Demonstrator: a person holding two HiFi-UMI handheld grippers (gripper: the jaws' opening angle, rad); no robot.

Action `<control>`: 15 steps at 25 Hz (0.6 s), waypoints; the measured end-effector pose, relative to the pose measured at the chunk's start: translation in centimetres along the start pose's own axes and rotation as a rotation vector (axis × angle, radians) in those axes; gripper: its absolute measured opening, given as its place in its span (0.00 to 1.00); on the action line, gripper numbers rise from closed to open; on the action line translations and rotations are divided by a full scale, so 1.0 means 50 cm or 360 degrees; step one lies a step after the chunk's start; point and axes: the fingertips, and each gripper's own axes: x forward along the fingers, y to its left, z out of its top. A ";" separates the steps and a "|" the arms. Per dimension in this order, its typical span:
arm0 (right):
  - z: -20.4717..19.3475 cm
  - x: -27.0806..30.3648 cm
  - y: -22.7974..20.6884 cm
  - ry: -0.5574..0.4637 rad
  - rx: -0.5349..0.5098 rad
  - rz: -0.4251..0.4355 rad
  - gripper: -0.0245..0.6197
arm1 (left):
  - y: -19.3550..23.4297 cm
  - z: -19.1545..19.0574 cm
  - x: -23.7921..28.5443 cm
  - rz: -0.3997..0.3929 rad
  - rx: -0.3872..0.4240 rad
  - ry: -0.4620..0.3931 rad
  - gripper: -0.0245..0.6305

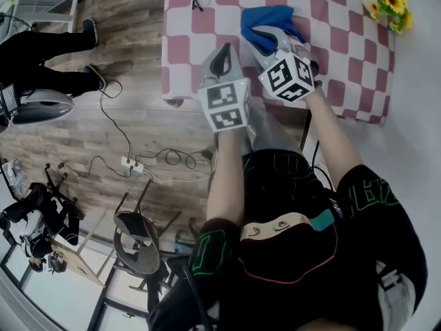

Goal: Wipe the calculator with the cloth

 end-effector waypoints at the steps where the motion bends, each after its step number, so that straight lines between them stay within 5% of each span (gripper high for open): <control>1: 0.000 -0.003 0.007 -0.0007 -0.0028 0.0026 0.18 | -0.005 -0.001 -0.003 0.0006 -0.0003 -0.0001 0.05; 15: -0.002 -0.044 0.077 -0.0099 -0.0092 0.0264 0.19 | -0.014 0.006 -0.054 0.0118 0.0031 -0.0021 0.05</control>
